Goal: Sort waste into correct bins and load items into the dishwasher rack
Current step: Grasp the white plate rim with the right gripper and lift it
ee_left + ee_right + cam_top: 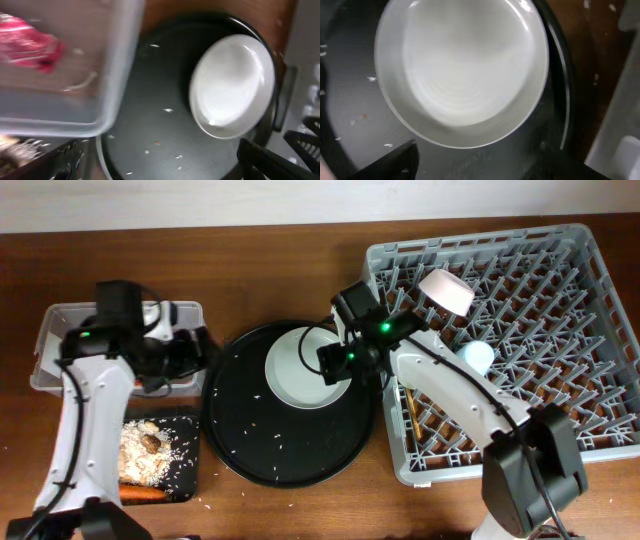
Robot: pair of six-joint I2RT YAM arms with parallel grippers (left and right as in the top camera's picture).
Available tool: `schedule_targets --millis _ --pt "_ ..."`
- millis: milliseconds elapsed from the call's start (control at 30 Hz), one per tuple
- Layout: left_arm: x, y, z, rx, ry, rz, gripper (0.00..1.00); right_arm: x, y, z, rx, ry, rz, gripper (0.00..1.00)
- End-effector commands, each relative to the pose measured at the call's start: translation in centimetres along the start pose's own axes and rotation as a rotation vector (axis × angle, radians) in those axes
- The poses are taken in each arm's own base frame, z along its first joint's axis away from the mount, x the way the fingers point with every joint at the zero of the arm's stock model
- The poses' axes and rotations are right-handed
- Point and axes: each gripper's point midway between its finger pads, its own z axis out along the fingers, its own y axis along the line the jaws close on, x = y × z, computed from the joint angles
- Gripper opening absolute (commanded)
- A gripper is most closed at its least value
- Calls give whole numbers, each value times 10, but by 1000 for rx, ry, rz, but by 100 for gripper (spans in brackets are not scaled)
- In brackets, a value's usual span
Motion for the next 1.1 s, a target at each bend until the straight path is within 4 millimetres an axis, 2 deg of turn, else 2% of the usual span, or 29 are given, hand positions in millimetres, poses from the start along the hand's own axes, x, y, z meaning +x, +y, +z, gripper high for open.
schedule_targets --millis 0,100,133,433,533,633,767,800,833,933,1000,1033,1067 --pt "-8 12 -11 -10 -36 -20 99 1 -21 17 120 3 89 70" --pt "-8 12 -11 -10 -36 -19 99 5 -15 41 120 30 71 54" --pt "-8 12 -11 -10 -36 -19 99 5 -20 47 147 28 93 51" --pt "-8 12 -11 -10 -36 -19 99 6 -37 80 225 28 164 50" --pt "-8 12 -11 -10 -36 -19 99 13 -36 89 230 53 159 41" --pt "-8 12 -11 -10 -36 -19 99 13 -31 90 225 49 149 24" --pt "-8 12 -11 -10 -36 -19 99 19 -24 91 181 84 154 19" --pt "-8 12 -11 -10 -36 -20 99 19 -23 91 179 85 154 8" --pt "-8 12 -11 -10 -36 -19 99 19 -24 91 179 85 154 5" --pt "-8 12 -11 -10 -36 -19 99 19 -24 91 179 85 154 4" --pt "-8 12 -11 -10 -36 -19 99 4 -17 80 166 56 151 4" --pt "-8 12 -11 -10 -36 -19 99 -9 -10 65 153 25 145 4" --pt "-8 12 -11 -10 -36 -19 99 -25 -2 41 138 -7 125 4"
